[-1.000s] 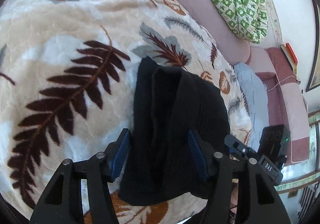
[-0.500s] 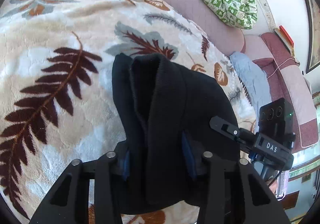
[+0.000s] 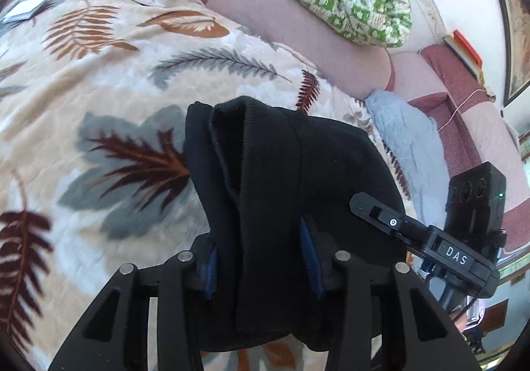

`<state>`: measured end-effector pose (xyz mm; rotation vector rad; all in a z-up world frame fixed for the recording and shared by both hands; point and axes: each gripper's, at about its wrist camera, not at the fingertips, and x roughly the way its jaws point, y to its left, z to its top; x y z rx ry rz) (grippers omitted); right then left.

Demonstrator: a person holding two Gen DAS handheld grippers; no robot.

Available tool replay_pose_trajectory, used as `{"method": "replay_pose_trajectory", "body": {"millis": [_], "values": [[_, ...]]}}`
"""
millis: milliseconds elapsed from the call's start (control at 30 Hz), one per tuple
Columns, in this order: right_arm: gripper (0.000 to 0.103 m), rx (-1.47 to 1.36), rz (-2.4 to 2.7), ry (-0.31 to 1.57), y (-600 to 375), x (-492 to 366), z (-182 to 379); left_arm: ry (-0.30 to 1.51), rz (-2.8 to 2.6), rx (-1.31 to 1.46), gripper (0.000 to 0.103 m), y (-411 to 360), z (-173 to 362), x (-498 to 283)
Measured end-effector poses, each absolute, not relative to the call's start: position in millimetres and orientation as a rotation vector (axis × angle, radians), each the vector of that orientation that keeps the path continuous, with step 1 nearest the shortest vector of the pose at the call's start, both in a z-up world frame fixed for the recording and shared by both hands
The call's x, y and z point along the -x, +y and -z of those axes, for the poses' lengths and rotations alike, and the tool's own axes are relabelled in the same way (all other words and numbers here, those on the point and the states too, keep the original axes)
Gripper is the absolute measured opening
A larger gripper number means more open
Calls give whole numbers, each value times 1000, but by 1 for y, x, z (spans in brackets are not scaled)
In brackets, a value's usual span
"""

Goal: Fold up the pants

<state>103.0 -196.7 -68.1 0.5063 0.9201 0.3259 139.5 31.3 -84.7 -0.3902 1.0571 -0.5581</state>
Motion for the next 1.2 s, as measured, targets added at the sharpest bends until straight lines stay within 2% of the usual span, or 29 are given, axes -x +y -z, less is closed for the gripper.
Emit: {"method": "replay_pose_trajectory", "body": {"millis": [100, 133, 267, 467, 600, 633, 667, 967, 1100, 1200], "values": [[45, -491, -253, 956, -214, -119, 82, 1112, 492, 351, 46, 13, 103, -156], [51, -484, -223, 971, -219, -123, 87, 1131, 476, 345, 46, 10, 109, -159], [63, -503, -161, 939, -242, -120, 90, 1113, 493, 342, 50, 14, 100, -148], [65, -469, -139, 799, -250, -72, 50, 1017, 442, 313, 50, 28, 69, -133], [65, -453, -212, 777, -227, -45, 40, 976, 495, 369, 50, 20, 47, -147], [65, -442, -228, 783, -220, -42, 42, 971, 529, 390, 51, 15, 43, -153], [64, -428, -241, 792, -213, -42, 45, 978, 557, 396, 56, 9, 42, -159], [65, -277, -196, 902, -180, -39, 96, 1180, 497, 451, 57, -11, 100, -214], [68, -197, -180, 910, -172, -42, 98, 1168, 495, 415, 57, -15, 98, -211], [70, -252, -180, 858, -181, -33, 84, 1157, 487, 397, 57, -9, 87, -204]]}}
